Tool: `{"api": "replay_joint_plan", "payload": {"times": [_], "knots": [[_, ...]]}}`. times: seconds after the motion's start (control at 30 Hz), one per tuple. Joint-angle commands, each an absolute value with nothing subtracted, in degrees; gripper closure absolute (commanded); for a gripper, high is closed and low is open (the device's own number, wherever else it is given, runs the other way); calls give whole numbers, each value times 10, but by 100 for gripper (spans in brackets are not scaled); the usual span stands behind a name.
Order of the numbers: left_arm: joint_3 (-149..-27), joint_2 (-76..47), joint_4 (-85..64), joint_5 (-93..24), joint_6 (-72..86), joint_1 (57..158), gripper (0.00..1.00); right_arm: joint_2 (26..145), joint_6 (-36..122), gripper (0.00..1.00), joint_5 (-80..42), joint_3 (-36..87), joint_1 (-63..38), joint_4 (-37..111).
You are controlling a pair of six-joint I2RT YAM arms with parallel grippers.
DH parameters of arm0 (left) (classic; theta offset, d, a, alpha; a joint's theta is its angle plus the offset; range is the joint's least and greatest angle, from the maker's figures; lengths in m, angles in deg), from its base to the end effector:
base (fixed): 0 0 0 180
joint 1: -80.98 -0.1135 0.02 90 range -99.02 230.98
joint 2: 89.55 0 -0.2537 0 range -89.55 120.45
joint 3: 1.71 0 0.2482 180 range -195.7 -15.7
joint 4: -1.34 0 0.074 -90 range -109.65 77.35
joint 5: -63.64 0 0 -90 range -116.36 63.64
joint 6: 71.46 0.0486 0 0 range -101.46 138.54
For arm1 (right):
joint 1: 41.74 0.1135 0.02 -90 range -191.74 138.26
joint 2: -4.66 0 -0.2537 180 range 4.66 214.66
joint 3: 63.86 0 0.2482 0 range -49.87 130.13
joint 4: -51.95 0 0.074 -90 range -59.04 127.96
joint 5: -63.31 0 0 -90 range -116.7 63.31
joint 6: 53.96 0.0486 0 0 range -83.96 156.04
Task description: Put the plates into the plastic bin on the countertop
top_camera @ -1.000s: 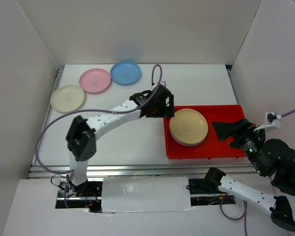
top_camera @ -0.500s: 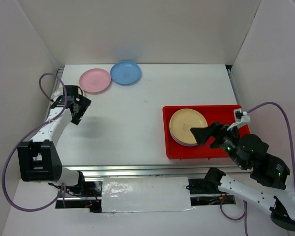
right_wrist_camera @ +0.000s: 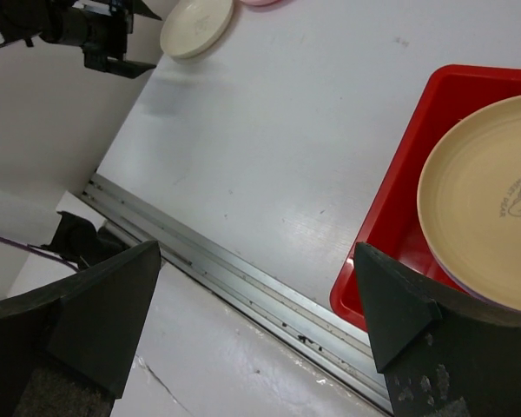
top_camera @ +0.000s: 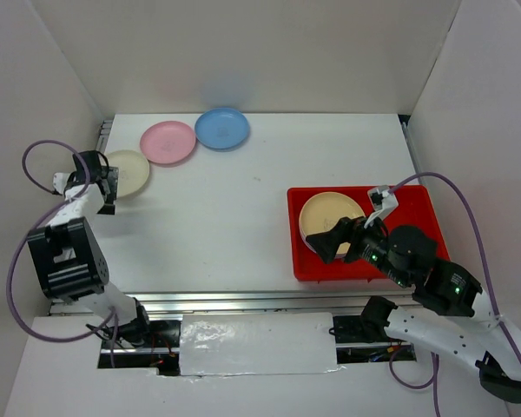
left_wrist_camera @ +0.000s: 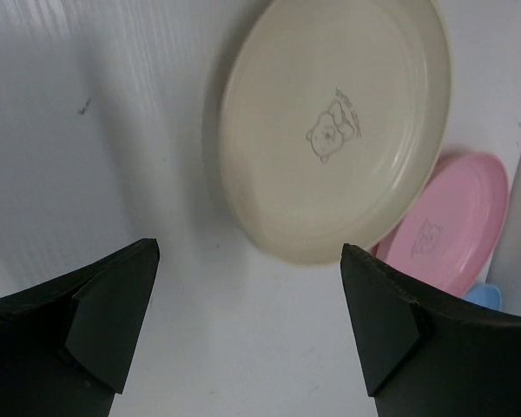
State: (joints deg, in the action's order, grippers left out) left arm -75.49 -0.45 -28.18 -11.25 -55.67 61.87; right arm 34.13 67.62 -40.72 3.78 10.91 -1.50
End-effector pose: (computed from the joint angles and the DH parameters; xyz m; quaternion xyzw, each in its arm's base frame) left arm 0.3182 0.1237 0.2163 -0.7004 0.5915 -0.0684 0.3936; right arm 0.0768 0.0812 0.3598 -0.0714 0.7891 0.3319 0.5119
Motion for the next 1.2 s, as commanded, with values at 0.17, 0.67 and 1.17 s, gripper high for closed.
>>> {"api": "replay_joint_plan", "payload": {"times": [0.17, 0.67, 1.17], "knots": [[-828, 108, -302, -133, -570, 580, 1, 356, 644, 0, -408, 51, 110, 24], [-856, 200, -312, -118, -585, 585, 29, 366, 635, 0, -435, 47, 107, 22], [-759, 91, -335, -190, -635, 558, 100, 326, 639, 0, -444, 78, 107, -8]]}}
